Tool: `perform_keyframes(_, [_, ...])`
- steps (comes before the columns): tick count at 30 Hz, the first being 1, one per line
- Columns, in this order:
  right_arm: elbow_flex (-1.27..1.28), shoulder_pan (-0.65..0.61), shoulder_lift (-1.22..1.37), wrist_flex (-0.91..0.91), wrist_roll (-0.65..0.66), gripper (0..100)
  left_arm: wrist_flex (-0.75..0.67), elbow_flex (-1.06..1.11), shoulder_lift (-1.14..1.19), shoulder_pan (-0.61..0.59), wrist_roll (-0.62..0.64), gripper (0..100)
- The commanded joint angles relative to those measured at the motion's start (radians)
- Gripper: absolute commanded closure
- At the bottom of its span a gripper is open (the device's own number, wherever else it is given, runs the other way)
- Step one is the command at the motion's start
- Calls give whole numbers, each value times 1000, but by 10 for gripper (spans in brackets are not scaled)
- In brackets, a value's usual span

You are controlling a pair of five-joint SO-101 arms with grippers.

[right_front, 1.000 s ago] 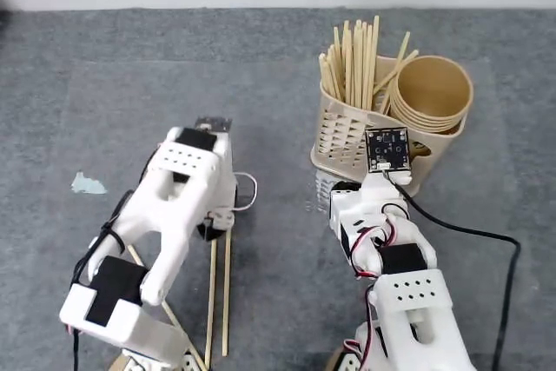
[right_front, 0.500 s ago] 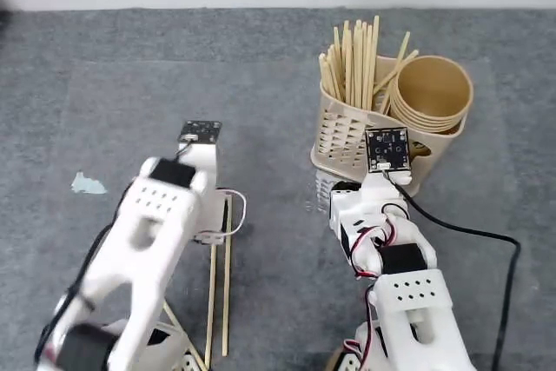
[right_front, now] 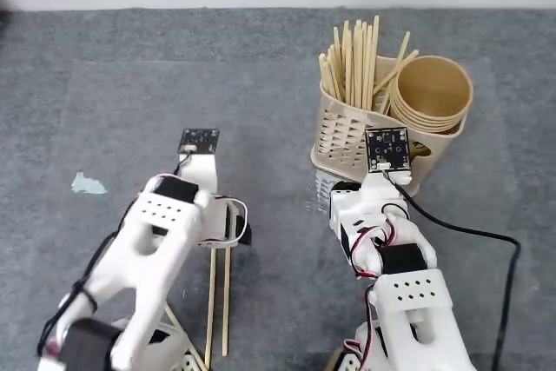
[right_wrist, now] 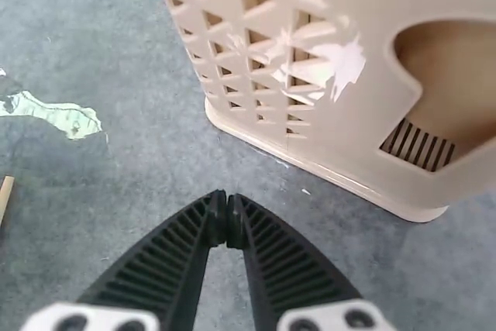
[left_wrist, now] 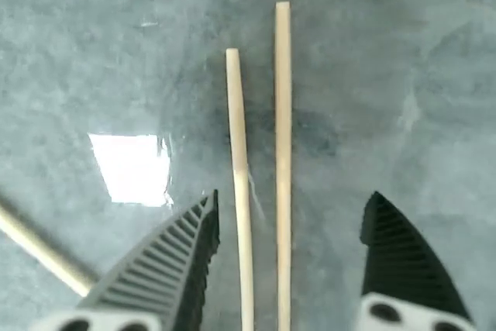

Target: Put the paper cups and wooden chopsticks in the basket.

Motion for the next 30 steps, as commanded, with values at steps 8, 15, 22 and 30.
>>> perform_keyframes(8, [-9,12,-25,-19,-8,990,-6,-147,370,2,6,904])
perform_keyframes(15, [-9,13,-25,-19,-6,990,55,-248,477,84,8,989])
perform_keyframes(22, [-9,15,-25,-19,-6,990,66,-309,414,109,86,990])
perform_keyframes(30, [-9,16,-25,-19,-3,990,233,-423,133,107,86,990])
